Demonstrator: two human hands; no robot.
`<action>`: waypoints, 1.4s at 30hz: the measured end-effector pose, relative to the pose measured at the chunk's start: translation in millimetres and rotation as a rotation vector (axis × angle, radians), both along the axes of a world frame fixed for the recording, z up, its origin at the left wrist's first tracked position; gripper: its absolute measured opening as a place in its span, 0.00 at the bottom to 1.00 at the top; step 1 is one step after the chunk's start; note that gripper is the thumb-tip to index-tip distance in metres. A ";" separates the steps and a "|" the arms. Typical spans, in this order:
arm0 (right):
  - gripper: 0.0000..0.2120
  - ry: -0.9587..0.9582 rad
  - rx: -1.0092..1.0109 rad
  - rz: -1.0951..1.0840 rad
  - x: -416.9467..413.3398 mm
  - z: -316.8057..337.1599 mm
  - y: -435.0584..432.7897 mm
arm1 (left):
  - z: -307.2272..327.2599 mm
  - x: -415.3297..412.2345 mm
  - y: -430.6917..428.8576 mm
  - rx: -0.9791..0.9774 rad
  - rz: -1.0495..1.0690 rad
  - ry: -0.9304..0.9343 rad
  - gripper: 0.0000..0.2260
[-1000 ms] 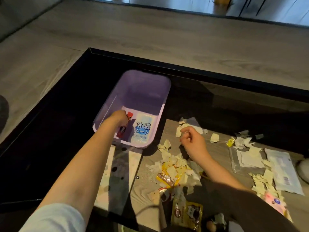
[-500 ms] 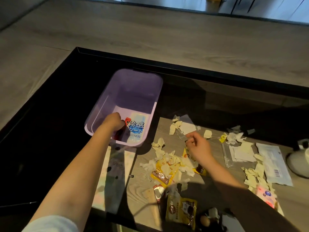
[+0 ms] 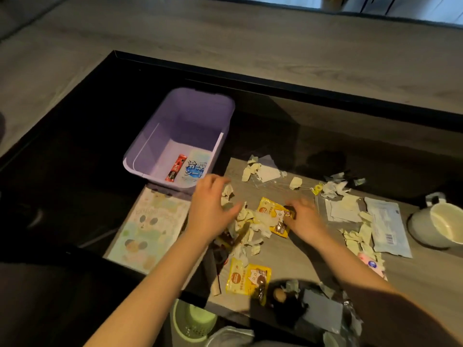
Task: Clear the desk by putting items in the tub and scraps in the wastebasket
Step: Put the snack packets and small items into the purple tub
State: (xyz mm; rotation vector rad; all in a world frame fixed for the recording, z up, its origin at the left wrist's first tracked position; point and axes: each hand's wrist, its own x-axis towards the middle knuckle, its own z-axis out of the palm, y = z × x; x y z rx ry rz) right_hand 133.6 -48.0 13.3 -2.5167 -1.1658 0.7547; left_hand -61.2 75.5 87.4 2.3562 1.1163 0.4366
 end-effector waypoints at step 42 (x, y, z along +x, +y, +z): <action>0.07 0.571 0.173 0.097 -78.7 44.5 -37.6 | -20.8 -18.5 -73.4 -0.800 0.246 -0.573 0.04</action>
